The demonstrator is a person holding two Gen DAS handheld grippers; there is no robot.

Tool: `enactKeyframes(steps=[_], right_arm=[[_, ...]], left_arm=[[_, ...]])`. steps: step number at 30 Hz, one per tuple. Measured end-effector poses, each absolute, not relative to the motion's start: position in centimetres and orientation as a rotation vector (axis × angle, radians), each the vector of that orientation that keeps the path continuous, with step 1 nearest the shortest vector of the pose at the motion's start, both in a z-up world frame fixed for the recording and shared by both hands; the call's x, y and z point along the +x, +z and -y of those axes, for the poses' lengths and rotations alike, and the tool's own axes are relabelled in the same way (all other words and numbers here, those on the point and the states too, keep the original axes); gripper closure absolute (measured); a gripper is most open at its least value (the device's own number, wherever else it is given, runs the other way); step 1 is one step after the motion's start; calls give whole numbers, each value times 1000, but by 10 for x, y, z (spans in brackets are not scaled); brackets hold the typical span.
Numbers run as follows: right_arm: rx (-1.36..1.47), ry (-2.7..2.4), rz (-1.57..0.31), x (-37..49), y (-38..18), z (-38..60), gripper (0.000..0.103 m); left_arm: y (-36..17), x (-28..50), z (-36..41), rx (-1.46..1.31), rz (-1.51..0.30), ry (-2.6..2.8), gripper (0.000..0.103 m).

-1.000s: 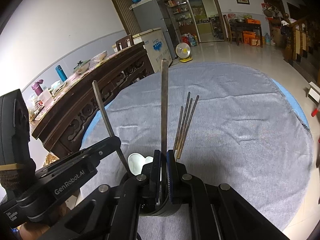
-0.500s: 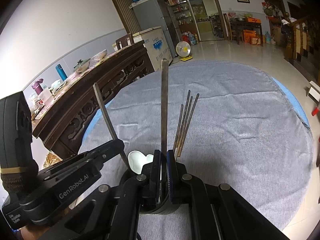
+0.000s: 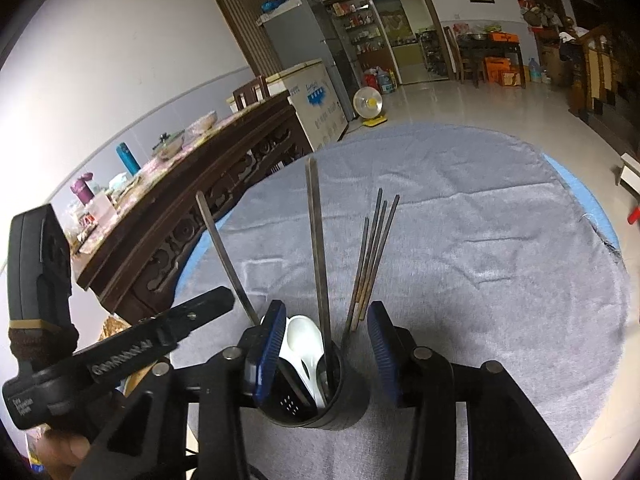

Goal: Organize utensils
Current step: 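Open both tools and withdraw them from the holder, then move both tools over the dark chopsticks lying on the grey cloth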

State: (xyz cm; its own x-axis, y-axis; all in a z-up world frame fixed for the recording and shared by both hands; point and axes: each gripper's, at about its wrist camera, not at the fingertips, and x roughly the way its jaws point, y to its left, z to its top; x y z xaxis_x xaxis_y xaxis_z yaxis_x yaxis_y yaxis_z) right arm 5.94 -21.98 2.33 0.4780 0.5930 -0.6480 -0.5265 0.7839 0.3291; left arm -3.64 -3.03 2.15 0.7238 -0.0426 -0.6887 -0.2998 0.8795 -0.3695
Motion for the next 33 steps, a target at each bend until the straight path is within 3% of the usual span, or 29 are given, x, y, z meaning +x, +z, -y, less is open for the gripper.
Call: enactKeyframes(steps=[8,15,23,33], right_arm=[[193,676,-795,69,43,252,56],[284,608,-959,121,10,282,56],[218,535,-1254,203,-60,269,58],[103,539,-1363,273,-85,194,64]], left_arm=[[55,-63,-11,-558,-624,207,48],[29,-47,-68,-619,-695,342,48],[-51,2,-92,-581,-983,393,48],[-98,57,-89,-523,-1126,357,48]])
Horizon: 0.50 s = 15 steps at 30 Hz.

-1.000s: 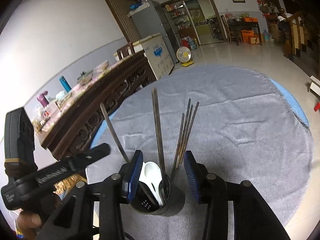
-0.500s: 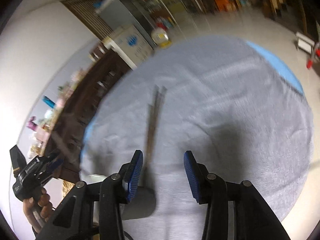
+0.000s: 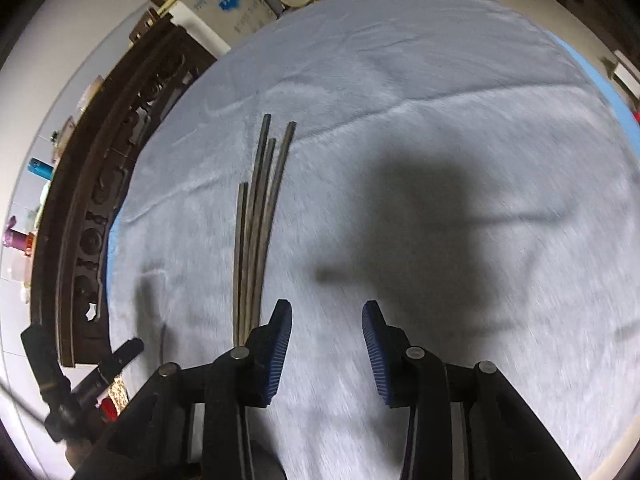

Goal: Organize utensils
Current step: 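Move both tools over the dark chopsticks lying on the grey cloth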

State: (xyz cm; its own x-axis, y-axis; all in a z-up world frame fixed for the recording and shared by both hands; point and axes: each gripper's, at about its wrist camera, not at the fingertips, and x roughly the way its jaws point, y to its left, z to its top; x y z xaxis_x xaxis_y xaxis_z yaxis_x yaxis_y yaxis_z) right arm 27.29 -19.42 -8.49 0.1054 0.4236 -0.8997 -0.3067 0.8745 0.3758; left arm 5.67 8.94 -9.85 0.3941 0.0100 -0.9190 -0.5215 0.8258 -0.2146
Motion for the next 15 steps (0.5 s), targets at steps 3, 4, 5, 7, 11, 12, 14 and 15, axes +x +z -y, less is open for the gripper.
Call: enactKeyframes(steps=[3,4,5,7,11,12,14,15], right_arm=[[73,538,-1379,290,-88,172,66],[71,541,-1384,295,-89,166,67],[69,542,-1385,298,-89,160,68],[56,550,-1391,307,-90,145,69],[32,544,-1409,322,-95,121,73],[30,541,-1414,324,-96,117,75],[11,527,-1427,330,-101,108,78],[5,523,-1433,331,-103,104,80]], left_arm=[[-103,65,-91,-521,-1135,352,48],[-103,68,-92,-520,-1138,352,48],[-104,71,-92,-519,-1140,352,48],[-106,75,-93,-519,-1145,350,48],[-107,81,-95,-517,-1151,345,48],[-107,82,-95,-514,-1153,344,48],[-109,85,-95,-510,-1156,343,48],[-110,85,-95,-510,-1157,342,48]])
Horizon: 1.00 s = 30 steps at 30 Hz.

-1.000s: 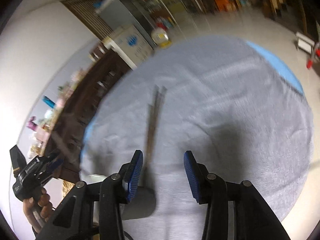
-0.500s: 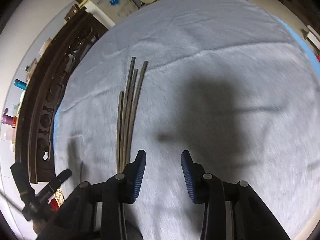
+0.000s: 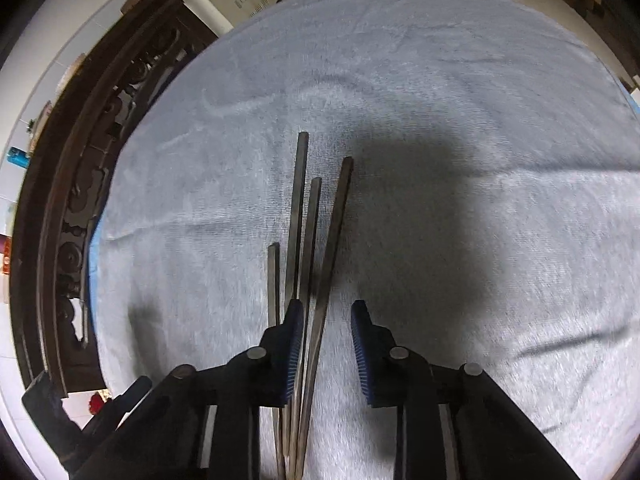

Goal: Organize utensils
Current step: 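Move both tools over the dark chopsticks lying on the grey cloth, then close the right tool on one dark chopstick while the left tool grasps another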

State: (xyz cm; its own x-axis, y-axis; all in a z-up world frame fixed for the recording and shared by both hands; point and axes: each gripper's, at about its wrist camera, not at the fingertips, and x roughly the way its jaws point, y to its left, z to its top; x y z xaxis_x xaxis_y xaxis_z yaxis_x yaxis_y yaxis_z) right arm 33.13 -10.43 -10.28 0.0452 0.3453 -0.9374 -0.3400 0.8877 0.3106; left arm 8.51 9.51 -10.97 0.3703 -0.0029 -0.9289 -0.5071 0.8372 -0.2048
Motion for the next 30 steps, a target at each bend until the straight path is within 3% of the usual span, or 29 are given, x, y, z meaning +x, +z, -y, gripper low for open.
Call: enactKeyframes(steps=[4,6,8,14,30], right_arm=[[-45,508,-1458,334,-113,91,84],[-85,506,-1450,334,-112,86,94],[-153,512,-1453,333,-112,81,97],[-295,502,-1463,336,-112,97,97],[-298,552,-1500,346,-122,119,94]], left_arm=[[-110,90,-96,-504,-1162,340,48],[-109,93,-95,-498,-1164,338,48],[-107,98,-93,-489,-1168,331,48],[-97,131,-73,-425,-1195,259,48],[-108,238,-11,-292,-1388,173,49]])
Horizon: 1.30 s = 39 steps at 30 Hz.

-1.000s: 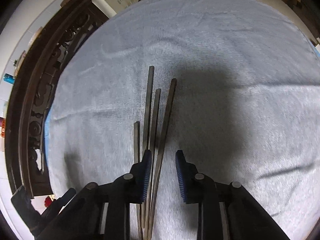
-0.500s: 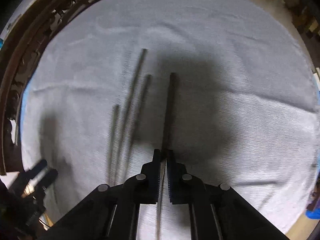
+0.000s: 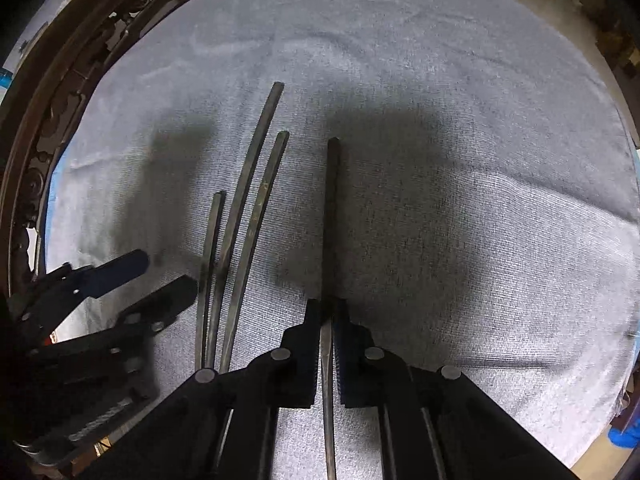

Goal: Organize utensils
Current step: 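Close the right tool on one dark chopstick while the left tool grasps another, then lift both held chopsticks off the cloth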

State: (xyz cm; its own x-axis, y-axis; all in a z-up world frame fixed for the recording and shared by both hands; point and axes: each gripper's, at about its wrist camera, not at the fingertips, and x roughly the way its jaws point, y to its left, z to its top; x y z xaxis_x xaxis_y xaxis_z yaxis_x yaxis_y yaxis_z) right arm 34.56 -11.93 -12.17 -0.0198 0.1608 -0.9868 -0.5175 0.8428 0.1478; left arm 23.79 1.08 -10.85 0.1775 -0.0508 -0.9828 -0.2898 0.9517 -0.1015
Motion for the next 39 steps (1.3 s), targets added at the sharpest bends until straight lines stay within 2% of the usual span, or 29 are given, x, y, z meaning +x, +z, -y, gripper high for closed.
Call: enactKeyframes(steps=[5,8,10,12,17,22,27,28,32,36,39], right_arm=[[-306,558,-1499,349,-122,119,94],[-309,560,-1499,349,-122,120,94],[-308,563,-1498,350,-123,120,94],[-310,564,-1499,351,-123,119,94],[-325,576,-1509,347,-124,119,94],[-335,572,-1506,339,-119,121,94],[-320,576,-1512,339,-115,128,94],[-321,576,-1513,340,-115,129,94],[-322,574,-1513,345,-118,125,94],[-324,575,-1513,345,-115,123,93],[-331,583,-1522,344,-116,123,94]], left_arm=[[-110,252,-4,-293,-1399,189,54],[-108,256,-1,-275,-1399,177,62],[-105,253,5,-270,-1405,155,80],[-106,255,11,-250,-1420,144,86],[-114,258,9,-239,-1466,121,87],[-103,267,4,-334,-1404,89,87],[-102,272,0,-329,-1432,76,87],[-106,272,2,-325,-1442,80,84],[-112,279,15,-280,-1455,93,84],[-113,282,24,-204,-1470,92,95],[-114,284,17,-209,-1501,47,95]])
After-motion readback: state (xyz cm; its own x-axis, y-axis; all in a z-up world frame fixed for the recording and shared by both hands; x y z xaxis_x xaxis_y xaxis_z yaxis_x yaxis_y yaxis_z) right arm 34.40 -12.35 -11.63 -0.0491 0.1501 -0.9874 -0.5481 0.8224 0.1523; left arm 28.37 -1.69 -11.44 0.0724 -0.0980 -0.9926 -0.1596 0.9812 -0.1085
